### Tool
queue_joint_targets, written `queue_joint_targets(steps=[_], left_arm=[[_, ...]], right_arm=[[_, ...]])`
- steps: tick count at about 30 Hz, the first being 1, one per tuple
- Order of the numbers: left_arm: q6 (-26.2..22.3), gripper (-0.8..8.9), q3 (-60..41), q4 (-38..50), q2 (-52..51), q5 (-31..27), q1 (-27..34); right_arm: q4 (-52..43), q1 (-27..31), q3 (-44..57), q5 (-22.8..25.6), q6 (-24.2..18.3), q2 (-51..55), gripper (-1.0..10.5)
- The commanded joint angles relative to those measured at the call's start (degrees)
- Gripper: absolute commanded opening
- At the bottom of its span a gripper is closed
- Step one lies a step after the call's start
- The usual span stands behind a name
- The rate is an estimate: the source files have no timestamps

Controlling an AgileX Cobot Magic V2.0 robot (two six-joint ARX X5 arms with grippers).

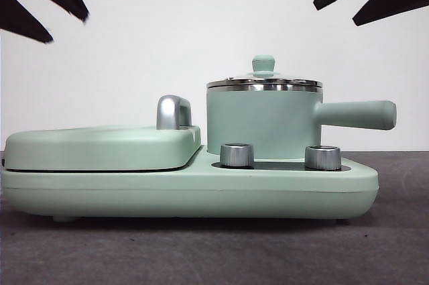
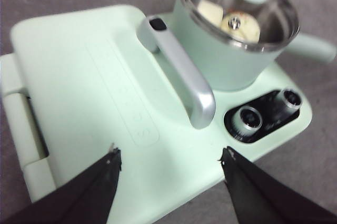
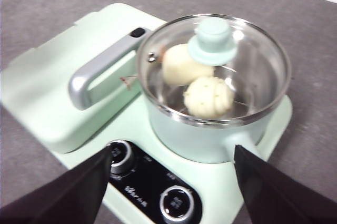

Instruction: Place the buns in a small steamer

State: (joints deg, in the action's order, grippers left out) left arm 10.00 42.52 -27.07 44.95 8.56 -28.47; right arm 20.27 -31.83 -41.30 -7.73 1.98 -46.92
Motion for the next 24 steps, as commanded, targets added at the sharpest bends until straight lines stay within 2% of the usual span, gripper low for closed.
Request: queue_joint_targets(steps=[1, 4, 5, 6, 7, 8, 9, 24], left_arm=[[2.1, 3.12, 0.26, 0.87, -0.61, -0.15, -0.26], [2.08, 3.09, 0.26, 0.94, -1.31, -0.15, -0.26], [2.08, 2.74, 0.26, 0.98, -1.44, -0.15, -0.26], [2.08, 1.91, 0.26, 1.03, -1.49, -0.15, -0.26], [2.08, 0.33, 0.26, 0.96, -1.49, -0.15, -0.26], [2.25, 0.24, 0.26, 0.94, -1.49, -0.15, -0.26], [2.21, 0.1, 0.26, 1.01, -1.49, -0.15, -0.26], [1.86, 0.11, 0.26, 1.38, -1.55, -0.26, -0.2]], right_arm=[[-0.81, -0.35, -0.33, -1.2, 0.81, -0.11, 3.7], [-0.48, -0.35, -0.33, -1.27, 0.81, 0.17, 3.7], [-0.48, -0.35, -0.33, -1.29, 0.83, 0.2, 3.2], [-0.5, -0.35, -0.33, -1.29, 0.83, 0.22, 2.2], [-0.5, -0.35, -0.33, -1.33, 0.83, 0.22, 0.7], [-0.52, -0.35, -0.33, -1.31, 0.79, 0.22, -0.2], [-0.77, -0.33, -0.33, -1.22, 0.83, 0.22, 0.2], [-1.22, -0.33, -0.35, -1.29, 0.76, 0.31, 0.2]])
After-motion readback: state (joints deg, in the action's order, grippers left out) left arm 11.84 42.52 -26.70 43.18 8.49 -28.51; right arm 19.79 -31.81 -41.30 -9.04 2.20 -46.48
